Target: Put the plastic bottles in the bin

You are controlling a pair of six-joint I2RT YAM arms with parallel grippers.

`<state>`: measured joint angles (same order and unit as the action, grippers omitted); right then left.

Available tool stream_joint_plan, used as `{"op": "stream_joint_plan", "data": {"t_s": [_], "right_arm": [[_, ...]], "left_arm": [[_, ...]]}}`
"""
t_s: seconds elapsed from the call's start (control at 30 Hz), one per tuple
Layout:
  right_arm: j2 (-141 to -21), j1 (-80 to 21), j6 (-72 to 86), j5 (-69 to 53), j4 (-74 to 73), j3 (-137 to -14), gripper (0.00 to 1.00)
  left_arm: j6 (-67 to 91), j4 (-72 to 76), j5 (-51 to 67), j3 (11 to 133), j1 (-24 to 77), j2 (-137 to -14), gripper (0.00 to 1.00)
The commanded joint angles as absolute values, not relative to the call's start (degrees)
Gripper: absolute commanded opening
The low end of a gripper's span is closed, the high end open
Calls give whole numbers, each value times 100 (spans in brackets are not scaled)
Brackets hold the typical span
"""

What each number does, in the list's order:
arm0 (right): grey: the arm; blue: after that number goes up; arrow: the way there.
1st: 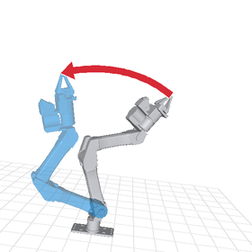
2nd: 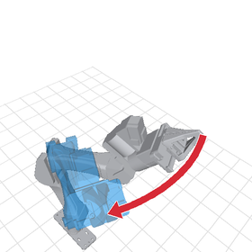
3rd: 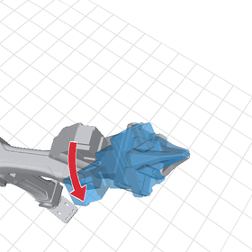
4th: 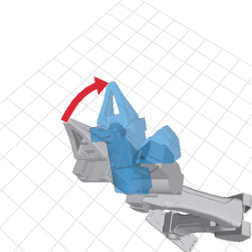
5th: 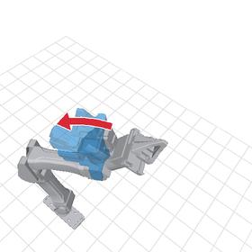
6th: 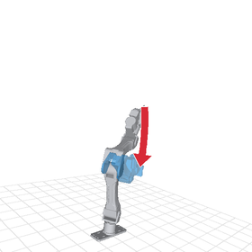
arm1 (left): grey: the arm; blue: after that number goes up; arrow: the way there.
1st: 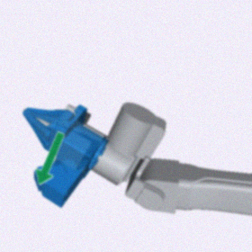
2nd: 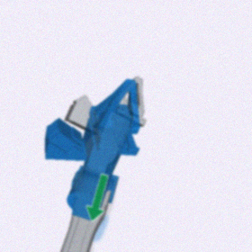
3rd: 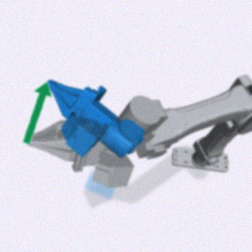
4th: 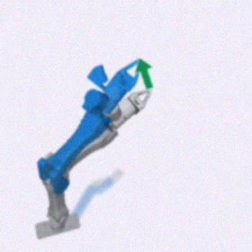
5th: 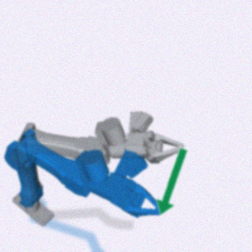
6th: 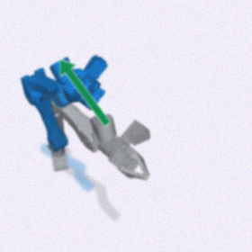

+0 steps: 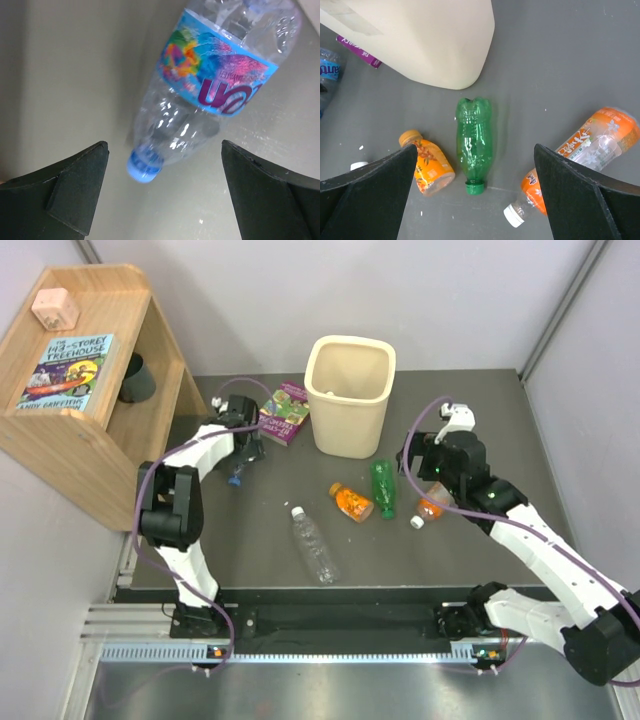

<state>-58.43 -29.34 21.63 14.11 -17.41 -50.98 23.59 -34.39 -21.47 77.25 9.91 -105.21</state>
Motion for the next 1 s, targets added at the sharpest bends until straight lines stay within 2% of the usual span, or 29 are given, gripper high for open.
{"op": "stream_joint_plan", "data": {"t_s": [0.0, 0.1, 0.17, 0.23, 0.37, 0.43, 0.47, 0.6, 0.7, 0.83, 0.93, 0.97], "right_arm": [[-5730, -3032, 2162, 1521, -1538, -5010, 100], [-5783, -3050, 2180, 1512, -1582, -5045, 100], [-5845, -3050, 2171, 1529, -1635, -5089, 100], [-5880, -3059, 2180, 1555, -1652, -5071, 99], [-5959, -3050, 2197, 1564, -1713, -5071, 100], [-6011, -3050, 2206, 1564, -1758, -5106, 100], [-6038, -3059, 2215, 1591, -1775, -5115, 100], [-6064, -3059, 2206, 1591, -1793, -5203, 100], [-6099, -3067, 2232, 1810, -1775, -5308, 100], [-5872, -3059, 2416, 1916, -1268, -5309, 97], [-5906, -3050, 2294, 1101, -1125, -5720, 100], [-5950, -3050, 2294, 490, -1108, -5852, 100]], "left_arm": [[2259, -2901, -1978, 7620, 984, -10766, 99], [2163, -2892, -1969, 7760, 984, -10933, 98], [2118, -2892, -1960, 7813, 976, -11048, 88], [2127, -2874, -1855, 7875, 932, -11205, 69], [2250, -2979, -1758, 7954, 923, -11452, 62], [2276, -2971, -1714, 7884, 923, -11461, 54], [2320, -2979, -1705, 7832, 923, -11417, 41], [2434, -2787, -1976, 7419, 923, -10847, 23], [2610, -2777, -2241, 7181, 923, -10083, 21], [2891, -2769, -1636, 7040, 932, -8897, 17], [3067, -2525, -671, 6839, 932, -8114, 15], [3111, -2340, -216, 6716, 932, -7886, 15]]}}
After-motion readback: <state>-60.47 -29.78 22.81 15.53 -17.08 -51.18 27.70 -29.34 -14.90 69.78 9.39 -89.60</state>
